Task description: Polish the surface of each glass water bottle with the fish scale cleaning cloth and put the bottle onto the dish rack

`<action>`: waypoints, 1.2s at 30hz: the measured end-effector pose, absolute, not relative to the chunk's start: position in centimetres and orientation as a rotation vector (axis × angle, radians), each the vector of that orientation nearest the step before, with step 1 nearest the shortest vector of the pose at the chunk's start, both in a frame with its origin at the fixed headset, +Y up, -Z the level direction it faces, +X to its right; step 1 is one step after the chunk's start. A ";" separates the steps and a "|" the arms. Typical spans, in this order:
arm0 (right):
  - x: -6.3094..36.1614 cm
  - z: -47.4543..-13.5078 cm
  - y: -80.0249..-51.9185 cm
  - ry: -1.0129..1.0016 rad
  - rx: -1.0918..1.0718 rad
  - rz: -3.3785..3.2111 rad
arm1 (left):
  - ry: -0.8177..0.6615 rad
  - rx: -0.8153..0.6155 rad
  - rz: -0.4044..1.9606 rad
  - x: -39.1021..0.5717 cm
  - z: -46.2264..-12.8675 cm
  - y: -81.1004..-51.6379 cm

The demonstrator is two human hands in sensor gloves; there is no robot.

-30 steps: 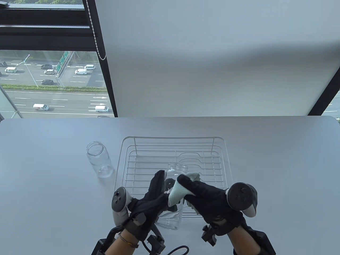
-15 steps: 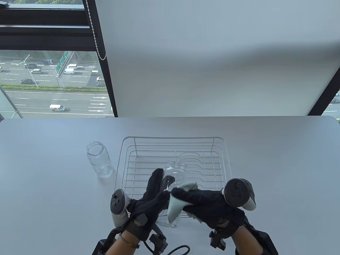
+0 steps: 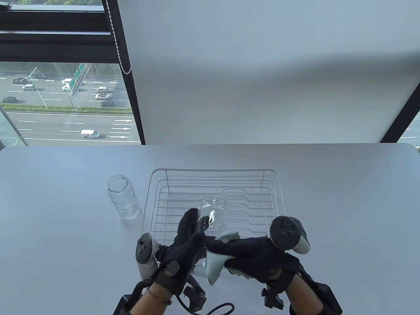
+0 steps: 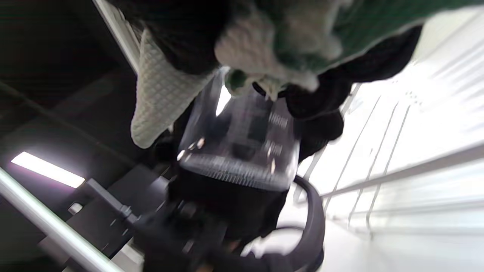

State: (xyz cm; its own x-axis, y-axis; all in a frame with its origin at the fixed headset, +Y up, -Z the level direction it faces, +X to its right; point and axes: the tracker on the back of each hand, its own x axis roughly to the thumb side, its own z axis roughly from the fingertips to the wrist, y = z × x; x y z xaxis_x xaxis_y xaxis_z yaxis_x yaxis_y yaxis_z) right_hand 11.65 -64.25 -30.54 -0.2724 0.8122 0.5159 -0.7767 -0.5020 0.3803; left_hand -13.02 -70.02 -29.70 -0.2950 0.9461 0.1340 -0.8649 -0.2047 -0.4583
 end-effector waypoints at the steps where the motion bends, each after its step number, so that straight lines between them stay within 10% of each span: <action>1: 12.1 -30.6 -64.2 -0.043 0.743 1.962 | -0.547 -0.230 1.798 -12.8 -29.7 -70.1; 5: 12.0 -30.6 -64.6 0.026 0.757 1.904 | -0.555 -0.214 1.804 -12.6 -29.8 -70.1; 10: 9.0 -29.7 -65.2 0.695 1.163 1.756 | -0.537 -0.156 1.855 -13.2 -30.0 -70.1; 18: 12.3 -30.7 -64.6 -0.082 0.693 1.952 | -0.591 -0.256 1.792 -12.5 -29.8 -70.2; 23: 11.9 -30.9 -64.9 0.099 0.809 1.877 | -0.584 -0.237 1.816 -12.6 -30.0 -70.3; 27: 9.9 -30.4 -65.2 0.623 1.122 1.767 | -0.560 -0.166 1.836 -12.9 -30.0 -70.1; 36: 12.8 -31.0 -65.2 -0.073 0.698 1.925 | -0.650 -0.283 1.762 -12.5 -29.8 -69.7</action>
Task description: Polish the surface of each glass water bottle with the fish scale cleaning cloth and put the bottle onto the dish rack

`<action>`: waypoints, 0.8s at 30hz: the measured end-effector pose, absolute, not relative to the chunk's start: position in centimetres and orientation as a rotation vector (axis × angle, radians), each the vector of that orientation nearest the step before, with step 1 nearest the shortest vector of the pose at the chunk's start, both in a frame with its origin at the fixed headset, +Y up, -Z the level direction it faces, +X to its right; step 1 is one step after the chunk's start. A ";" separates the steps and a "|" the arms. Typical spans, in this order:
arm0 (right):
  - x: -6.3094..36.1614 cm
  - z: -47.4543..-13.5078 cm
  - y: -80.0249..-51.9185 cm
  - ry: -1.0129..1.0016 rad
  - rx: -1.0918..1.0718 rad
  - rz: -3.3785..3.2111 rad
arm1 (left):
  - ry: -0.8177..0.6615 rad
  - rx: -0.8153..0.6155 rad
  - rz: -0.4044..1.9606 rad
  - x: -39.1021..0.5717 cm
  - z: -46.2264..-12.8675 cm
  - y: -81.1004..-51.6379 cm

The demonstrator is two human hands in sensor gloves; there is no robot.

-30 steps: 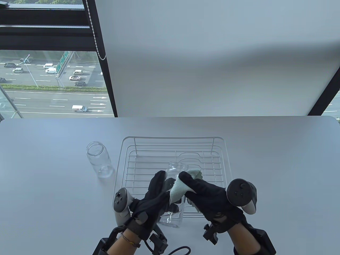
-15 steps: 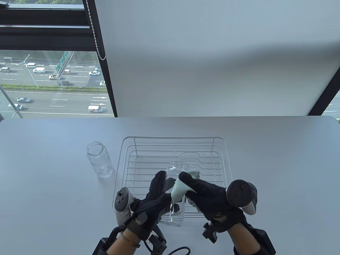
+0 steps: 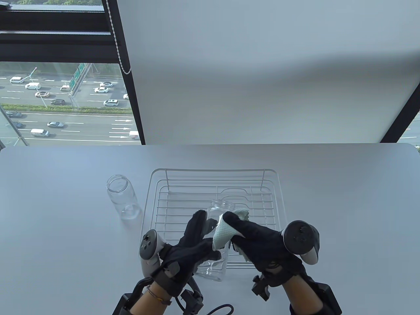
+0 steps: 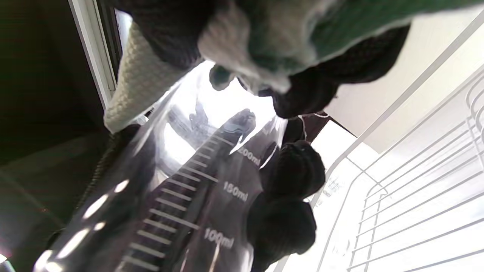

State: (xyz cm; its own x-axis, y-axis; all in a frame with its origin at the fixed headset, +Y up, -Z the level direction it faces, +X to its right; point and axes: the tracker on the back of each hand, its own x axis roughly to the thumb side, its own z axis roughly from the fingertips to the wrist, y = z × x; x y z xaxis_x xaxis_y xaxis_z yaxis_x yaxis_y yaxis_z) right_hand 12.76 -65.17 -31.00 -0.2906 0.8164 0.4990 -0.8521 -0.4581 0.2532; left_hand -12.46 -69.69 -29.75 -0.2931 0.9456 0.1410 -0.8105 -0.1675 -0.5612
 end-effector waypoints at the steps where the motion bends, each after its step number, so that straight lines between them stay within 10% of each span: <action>1: 12.7 -31.0 -65.4 -0.006 0.710 1.898 | -0.594 -0.220 1.774 -12.6 -29.8 -69.7; 7: 9.7 -30.6 -65.9 0.600 1.099 1.696 | -0.547 -0.128 1.865 -13.5 -29.9 -69.5; 14: 11.9 -30.6 -65.3 -0.020 0.752 1.892 | -0.604 -0.231 1.788 -13.1 -29.8 -69.4; 21: 9.6 -30.5 -66.2 0.575 1.107 1.685 | -0.515 -0.118 1.868 -13.6 -29.9 -69.5; 24: 9.6 -30.5 -66.0 0.473 1.090 1.720 | -0.494 -0.102 1.863 -13.8 -29.9 -69.6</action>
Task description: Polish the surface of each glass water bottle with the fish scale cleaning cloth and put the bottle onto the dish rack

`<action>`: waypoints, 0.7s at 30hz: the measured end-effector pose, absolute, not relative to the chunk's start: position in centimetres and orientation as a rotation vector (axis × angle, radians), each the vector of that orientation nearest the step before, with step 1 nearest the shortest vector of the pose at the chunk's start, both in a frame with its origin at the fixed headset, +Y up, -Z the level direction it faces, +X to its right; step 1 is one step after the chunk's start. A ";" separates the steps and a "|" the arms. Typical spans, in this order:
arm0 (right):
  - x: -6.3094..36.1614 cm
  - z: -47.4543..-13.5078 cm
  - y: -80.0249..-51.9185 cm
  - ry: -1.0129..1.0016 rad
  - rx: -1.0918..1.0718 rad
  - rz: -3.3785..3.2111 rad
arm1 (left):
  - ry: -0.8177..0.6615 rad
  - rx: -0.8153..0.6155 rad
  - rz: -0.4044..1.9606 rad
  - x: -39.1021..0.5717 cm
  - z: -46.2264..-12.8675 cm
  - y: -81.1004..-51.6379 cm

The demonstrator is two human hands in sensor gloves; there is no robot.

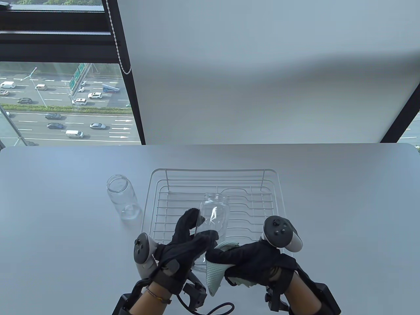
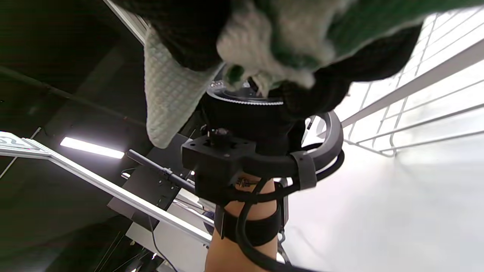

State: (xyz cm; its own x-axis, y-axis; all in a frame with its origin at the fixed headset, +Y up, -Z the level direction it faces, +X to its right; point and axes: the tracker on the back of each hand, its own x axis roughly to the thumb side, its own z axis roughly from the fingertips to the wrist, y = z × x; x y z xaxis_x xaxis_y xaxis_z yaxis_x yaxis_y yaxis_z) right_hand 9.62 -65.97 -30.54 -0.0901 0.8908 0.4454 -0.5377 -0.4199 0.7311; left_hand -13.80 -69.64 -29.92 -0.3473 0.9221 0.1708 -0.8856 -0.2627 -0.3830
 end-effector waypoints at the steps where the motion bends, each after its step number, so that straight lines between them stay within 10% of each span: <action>1: 9.9 -30.6 -65.7 0.398 1.055 1.750 | -0.484 -0.087 1.881 -13.8 -30.0 -69.6; 4: 11.5 -30.7 -65.1 0.064 0.877 1.788 | -0.599 -0.202 1.793 -13.9 -30.0 -68.7; 13: 12.2 -30.5 -64.8 0.001 0.862 1.820 | -0.681 -0.537 1.535 -14.3 -30.0 -66.8; 21: 12.2 -30.3 -64.6 0.040 0.881 1.802 | -0.355 0.332 0.962 -18.5 -26.9 -60.9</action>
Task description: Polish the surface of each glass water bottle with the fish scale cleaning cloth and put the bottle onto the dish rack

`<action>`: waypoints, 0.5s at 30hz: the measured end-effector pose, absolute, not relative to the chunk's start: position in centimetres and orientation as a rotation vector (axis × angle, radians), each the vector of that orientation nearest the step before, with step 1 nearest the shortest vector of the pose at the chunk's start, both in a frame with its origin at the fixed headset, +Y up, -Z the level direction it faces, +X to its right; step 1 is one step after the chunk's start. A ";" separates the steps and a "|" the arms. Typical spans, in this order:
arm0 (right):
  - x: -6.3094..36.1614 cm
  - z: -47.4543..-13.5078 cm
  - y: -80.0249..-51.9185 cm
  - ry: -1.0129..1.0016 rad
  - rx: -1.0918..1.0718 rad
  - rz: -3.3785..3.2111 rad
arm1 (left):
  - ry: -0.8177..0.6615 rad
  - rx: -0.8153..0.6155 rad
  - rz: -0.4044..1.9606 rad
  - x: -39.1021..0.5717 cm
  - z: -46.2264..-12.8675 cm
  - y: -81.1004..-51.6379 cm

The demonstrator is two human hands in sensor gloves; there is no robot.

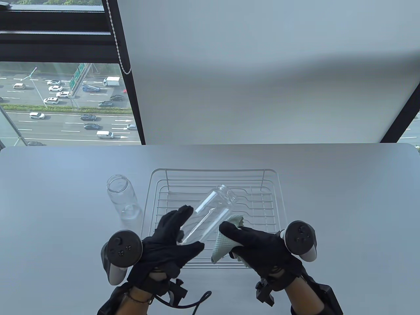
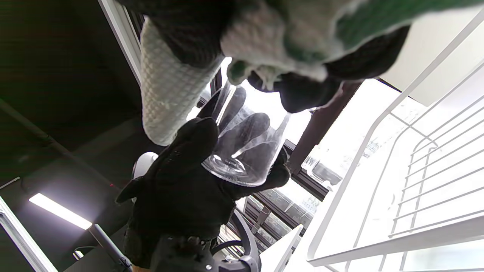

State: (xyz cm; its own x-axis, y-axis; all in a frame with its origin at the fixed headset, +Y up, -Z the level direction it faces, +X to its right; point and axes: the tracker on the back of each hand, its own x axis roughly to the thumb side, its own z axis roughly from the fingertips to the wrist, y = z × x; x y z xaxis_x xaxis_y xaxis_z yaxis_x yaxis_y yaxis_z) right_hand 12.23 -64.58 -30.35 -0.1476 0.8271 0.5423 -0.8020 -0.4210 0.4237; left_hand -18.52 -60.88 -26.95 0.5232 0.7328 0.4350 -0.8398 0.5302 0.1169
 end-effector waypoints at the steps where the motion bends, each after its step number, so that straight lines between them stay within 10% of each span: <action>1: 12.2 -30.4 -64.6 0.034 0.876 1.811 | -0.346 0.394 0.943 -18.5 -26.9 -60.9; 15: 12.3 -30.4 -64.6 0.063 0.905 1.831 | -0.514 0.437 0.827 -14.9 -28.8 -64.8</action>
State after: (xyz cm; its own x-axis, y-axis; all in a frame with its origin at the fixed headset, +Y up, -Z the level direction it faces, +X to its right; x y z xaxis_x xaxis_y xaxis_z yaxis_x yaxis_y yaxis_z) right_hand 12.28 -64.56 -30.42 -0.1698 0.8178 0.5500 -0.7780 -0.4537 0.4345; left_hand -14.90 -64.78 -28.82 0.5694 0.5764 0.5861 -0.7806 0.6027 0.1657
